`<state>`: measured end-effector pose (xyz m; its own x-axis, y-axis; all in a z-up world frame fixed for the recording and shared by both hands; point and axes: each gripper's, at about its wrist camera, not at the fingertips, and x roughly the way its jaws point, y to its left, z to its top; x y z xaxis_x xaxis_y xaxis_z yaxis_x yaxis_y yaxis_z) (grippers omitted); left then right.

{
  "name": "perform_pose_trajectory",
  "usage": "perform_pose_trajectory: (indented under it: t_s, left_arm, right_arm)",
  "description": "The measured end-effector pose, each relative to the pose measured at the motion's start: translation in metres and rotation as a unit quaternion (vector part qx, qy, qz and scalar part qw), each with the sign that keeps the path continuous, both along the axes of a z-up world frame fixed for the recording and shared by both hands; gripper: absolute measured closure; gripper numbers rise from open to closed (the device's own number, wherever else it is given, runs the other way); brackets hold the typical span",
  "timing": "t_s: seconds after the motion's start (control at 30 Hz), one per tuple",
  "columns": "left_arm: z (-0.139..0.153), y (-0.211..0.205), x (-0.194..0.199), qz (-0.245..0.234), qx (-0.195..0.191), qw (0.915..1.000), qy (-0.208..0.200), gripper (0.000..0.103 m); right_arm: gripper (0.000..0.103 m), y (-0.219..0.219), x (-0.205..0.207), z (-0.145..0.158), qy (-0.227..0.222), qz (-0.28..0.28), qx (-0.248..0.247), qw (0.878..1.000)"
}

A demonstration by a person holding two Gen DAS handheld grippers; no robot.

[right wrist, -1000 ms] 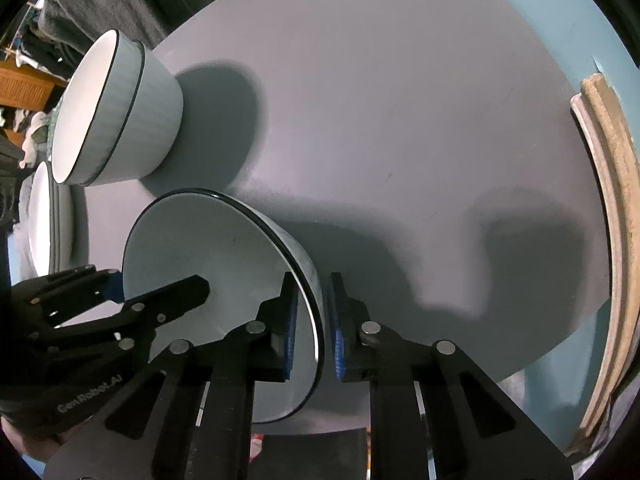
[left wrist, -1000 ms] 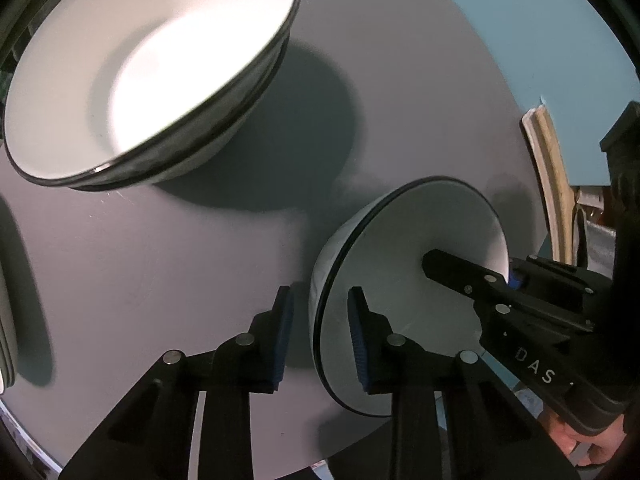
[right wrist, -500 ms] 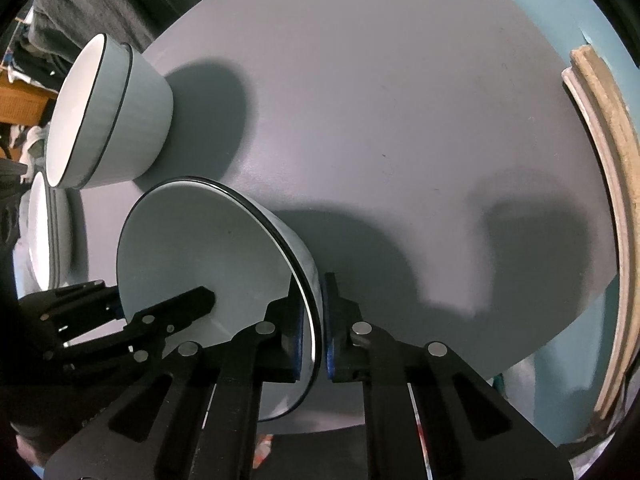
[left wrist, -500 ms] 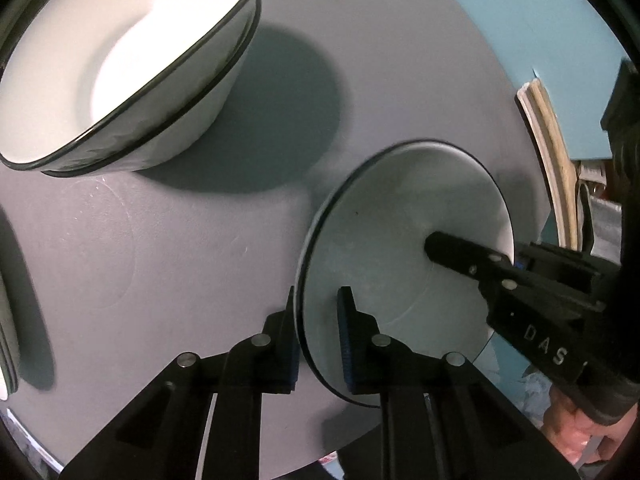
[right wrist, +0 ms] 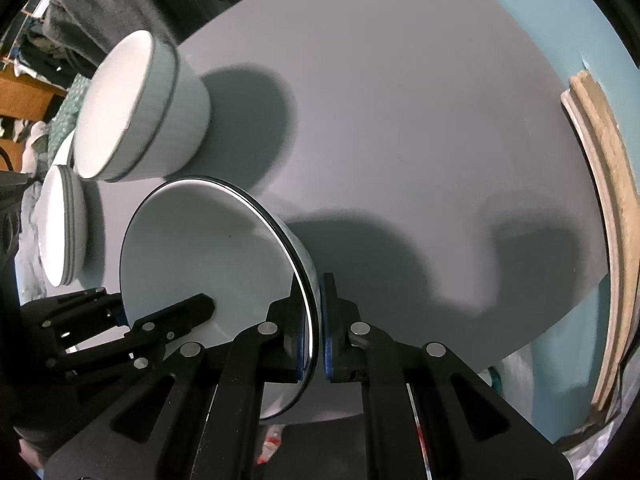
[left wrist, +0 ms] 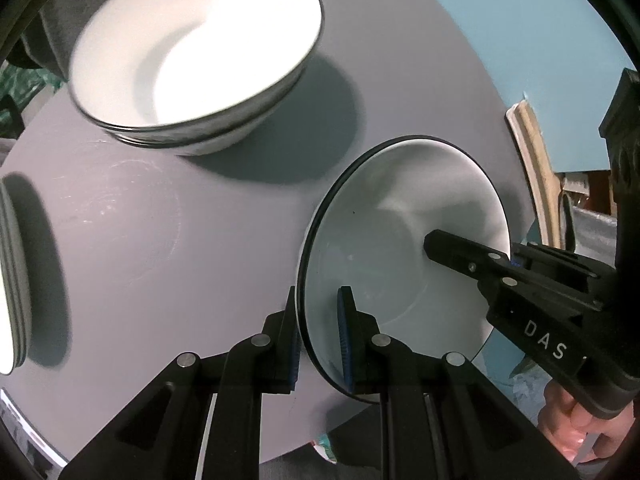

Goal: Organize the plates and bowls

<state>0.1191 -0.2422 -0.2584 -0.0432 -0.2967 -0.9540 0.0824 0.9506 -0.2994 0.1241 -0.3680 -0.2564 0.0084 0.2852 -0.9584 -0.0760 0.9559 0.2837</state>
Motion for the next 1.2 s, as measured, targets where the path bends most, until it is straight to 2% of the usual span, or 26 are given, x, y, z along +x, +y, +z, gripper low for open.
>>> perform_pose_trajectory:
  t_s: [0.07,0.3,0.8,1.2]
  left_arm:
    - [0.001,0.008,0.014,0.002,-0.002,1.0,-0.003,0.087]
    - [0.028,0.019,0.008,0.009,-0.001,0.9996,-0.027,0.087]
    - [0.082,0.058,0.025,0.049,-0.008,0.9963,-0.07,0.087]
    - [0.095,0.084,0.052,0.07,0.017,0.9931,-0.093,0.087]
  right_arm:
    - [0.096,0.001,0.0,0.008,-0.004,0.004,-0.002,1.0]
    - [0.096,0.002,0.006,0.031,-0.019,0.016,-0.003,1.0]
    - [0.096,0.029,0.02,0.074,-0.061,0.04,0.008,0.997]
    - [0.096,0.065,0.047,0.089,-0.081,0.079,0.009,0.994]
